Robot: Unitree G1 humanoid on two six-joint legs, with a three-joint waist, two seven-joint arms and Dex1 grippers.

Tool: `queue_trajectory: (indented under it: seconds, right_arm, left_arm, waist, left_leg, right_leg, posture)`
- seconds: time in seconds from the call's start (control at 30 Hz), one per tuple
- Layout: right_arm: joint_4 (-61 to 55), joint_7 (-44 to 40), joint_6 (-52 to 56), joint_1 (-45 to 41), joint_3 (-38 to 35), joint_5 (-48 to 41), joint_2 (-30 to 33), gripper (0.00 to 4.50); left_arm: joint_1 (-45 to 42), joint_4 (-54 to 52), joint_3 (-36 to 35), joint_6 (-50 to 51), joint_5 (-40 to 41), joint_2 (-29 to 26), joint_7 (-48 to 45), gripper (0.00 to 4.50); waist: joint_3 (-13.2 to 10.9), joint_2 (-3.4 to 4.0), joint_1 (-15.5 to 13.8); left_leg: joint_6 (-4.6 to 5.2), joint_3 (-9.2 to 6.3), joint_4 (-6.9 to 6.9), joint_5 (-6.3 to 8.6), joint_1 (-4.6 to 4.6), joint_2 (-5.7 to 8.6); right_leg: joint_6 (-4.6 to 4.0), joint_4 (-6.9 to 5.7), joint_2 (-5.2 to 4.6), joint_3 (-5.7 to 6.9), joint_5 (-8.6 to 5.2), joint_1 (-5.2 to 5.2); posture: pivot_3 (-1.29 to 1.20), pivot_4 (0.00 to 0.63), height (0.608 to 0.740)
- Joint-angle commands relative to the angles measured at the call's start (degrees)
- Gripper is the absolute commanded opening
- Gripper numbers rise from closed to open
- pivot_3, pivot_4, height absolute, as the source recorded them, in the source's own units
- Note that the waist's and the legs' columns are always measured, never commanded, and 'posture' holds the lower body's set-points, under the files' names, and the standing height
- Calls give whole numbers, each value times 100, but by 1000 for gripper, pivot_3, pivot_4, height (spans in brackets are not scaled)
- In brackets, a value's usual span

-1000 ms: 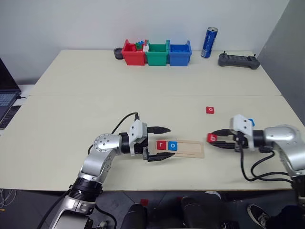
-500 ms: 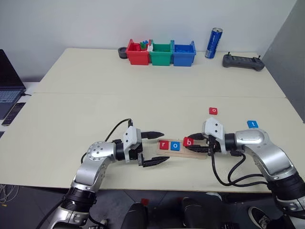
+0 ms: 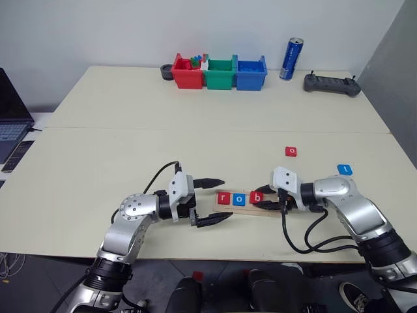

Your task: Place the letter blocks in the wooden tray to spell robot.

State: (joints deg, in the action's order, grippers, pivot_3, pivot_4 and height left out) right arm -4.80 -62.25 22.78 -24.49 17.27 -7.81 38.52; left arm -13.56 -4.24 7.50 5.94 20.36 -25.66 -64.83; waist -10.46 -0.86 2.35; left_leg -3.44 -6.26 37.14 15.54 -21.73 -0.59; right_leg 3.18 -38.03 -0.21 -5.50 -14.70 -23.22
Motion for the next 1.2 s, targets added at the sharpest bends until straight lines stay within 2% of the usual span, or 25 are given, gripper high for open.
queue_trajectory:
  seconds: [0.03, 0.2, 0.47, 0.5, 0.7, 0.87, 0.93, 1.0, 1.2]
  right_arm:
    - [-102, -164, -40, -174, 32, -5, 24, 1466]
    - [-56, -240, 10, -236, 48, 12, 10, 1466]
    - [-125, -295, 132, -197, 24, -40, 31, 4331]
    - [-147, -269, 185, -204, -17, -70, 12, 4423]
    - [-360, 86, 819, -329, -603, -460, -88, 4423]
    - [-518, 855, 1432, -390, -1400, -679, -129, 4423]
    - [-383, 2136, 1720, -407, -1921, -287, -466, 4423]
    - [-305, 3035, 1786, -340, -2138, 78, -727, 4423]
    - [287, 4483, 2081, -546, -2371, 269, -1741, 4423]
  left_arm:
    - [10, -265, -47, 6, 133, -28, 39, 4500]
    - [24, -306, -44, 21, 139, -50, 68, 4500]
    - [-17, -293, -27, 27, 134, -79, 30, 4500]
    - [-41, -273, -23, 27, 132, -78, 21, 4500]
    - [-68, -289, 17, 37, 144, -58, -15, 4500]
    - [-158, -203, -14, 31, 167, 1, 22, 4500]
    - [-265, -69, -70, -71, 109, 99, 169, 4500]
    - [-333, 24, -93, -96, 97, 152, 213, 4500]
    - [-492, 155, -39, -123, 94, 215, 161, 4500]
  waist:
    - [0, 0, 1]
    - [0, 0, 0]
    - [0, 0, 0]
    - [0, 0, 0]
    - [0, 0, 0]
    - [0, 0, -8]
    - [0, 0, -10]
    - [0, 0, -13]
    - [1, 2, 43]
  left_leg:
    - [0, 0, 0, 0, 0, 0]
    - [0, 0, 0, 0, 0, 0]
    - [0, 0, 0, 0, 0, 0]
    - [0, 0, 0, 0, 0, 0]
    - [0, 0, 0, 0, 0, 0]
    - [0, -1, 0, 0, -1, 0]
    - [0, -1, -3, 0, 0, 0]
    - [0, -1, -2, 0, -1, 0]
    - [0, 4, -8, 0, 1, -1]
  right_leg:
    - [0, 0, 0, 0, 0, 0]
    - [0, 0, 0, 0, 0, 0]
    - [0, 0, 0, 0, 0, 0]
    - [0, 0, 0, 0, 0, 0]
    - [0, 0, 0, 0, 0, 0]
    - [0, 0, 0, 0, 0, 0]
    - [0, 1, 0, 1, 0, 0]
    - [0, -2, 0, 0, 0, -1]
    - [-1, -5, 2, -4, 1, -6]
  posture:
    - [0, 150, 740]
    - [0, 150, 740]
    - [0, 150, 740]
    - [0, 150, 740]
    - [0, 150, 740]
    - [0, 150, 740]
    - [0, 150, 740]
    - [0, 150, 740]
    - [0, 150, 740]
